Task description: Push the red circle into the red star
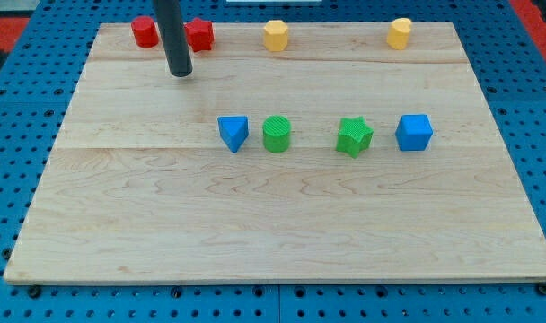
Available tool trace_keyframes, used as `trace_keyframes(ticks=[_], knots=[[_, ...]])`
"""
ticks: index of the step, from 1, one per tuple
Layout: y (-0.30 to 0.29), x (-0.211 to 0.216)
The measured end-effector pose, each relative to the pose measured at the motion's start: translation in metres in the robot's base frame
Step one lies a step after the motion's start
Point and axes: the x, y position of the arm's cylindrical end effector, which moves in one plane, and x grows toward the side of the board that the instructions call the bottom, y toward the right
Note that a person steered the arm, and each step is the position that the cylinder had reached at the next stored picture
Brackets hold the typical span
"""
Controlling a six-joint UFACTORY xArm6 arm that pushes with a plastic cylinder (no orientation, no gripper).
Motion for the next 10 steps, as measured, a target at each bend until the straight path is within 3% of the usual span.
trace_keyframes(ticks=[3,5,7,9,10], knots=[[-0.002,0.007],[-0.095,0.037],[-0.136,-0.086],[-0.131,-0.111],[-0.063,-0.110]])
